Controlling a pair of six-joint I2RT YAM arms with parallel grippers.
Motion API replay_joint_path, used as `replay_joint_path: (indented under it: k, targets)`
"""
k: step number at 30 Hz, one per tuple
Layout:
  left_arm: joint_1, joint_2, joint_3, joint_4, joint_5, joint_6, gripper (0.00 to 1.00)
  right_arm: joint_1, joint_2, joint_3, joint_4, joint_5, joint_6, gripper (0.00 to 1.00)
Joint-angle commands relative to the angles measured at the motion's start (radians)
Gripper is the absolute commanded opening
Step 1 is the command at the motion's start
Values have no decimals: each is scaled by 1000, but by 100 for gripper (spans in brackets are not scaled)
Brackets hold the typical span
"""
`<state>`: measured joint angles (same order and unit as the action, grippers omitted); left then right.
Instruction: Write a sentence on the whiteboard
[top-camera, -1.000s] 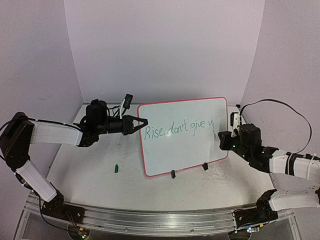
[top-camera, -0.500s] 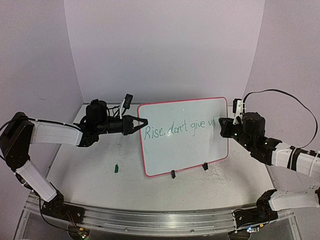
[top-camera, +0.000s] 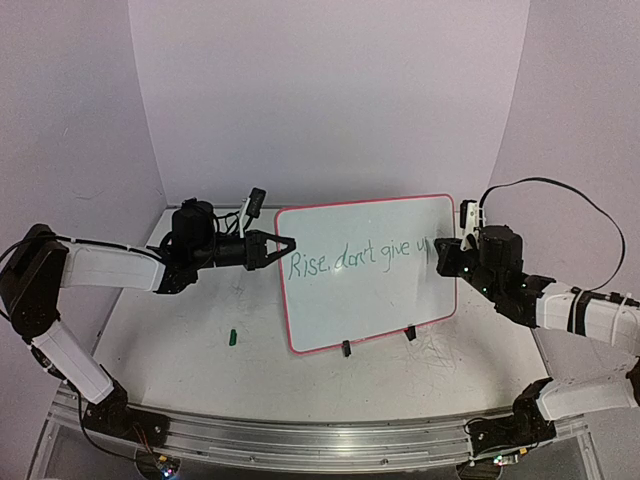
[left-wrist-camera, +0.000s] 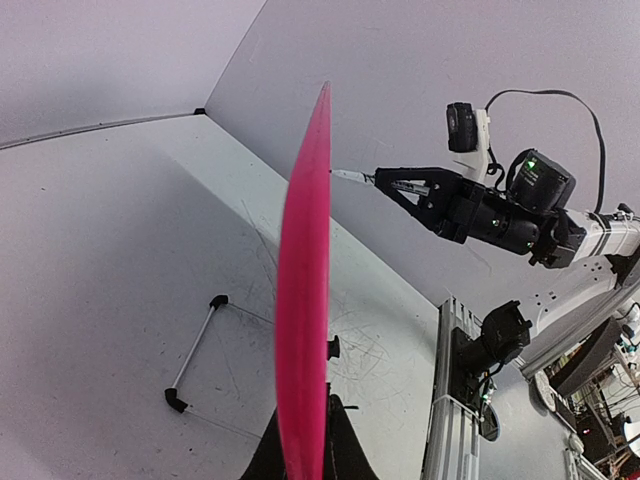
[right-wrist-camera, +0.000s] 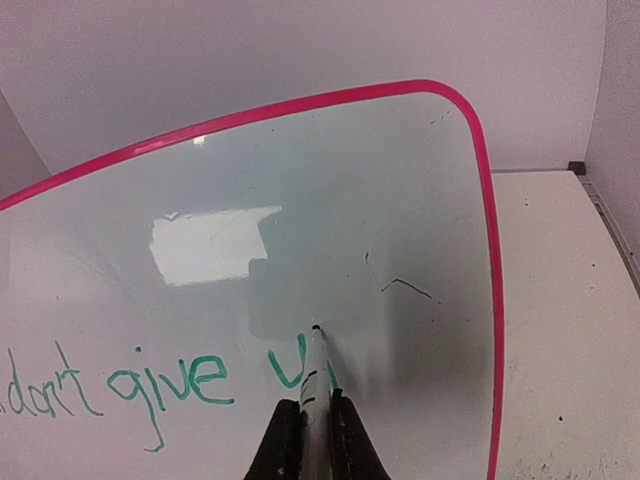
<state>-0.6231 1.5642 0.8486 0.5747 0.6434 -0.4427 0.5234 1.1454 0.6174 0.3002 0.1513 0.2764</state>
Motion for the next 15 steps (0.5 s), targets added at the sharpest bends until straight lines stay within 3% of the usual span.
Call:
replay_joint_path:
  k: [1, 15]
  targets:
    - [18, -38, -6, -37, -92, 80, 0, -7, 12, 34, 43, 5, -8, 0]
    - [19, -42, -7, -36, -95, 81, 0, -7, -6, 3, 5, 62, 21, 0]
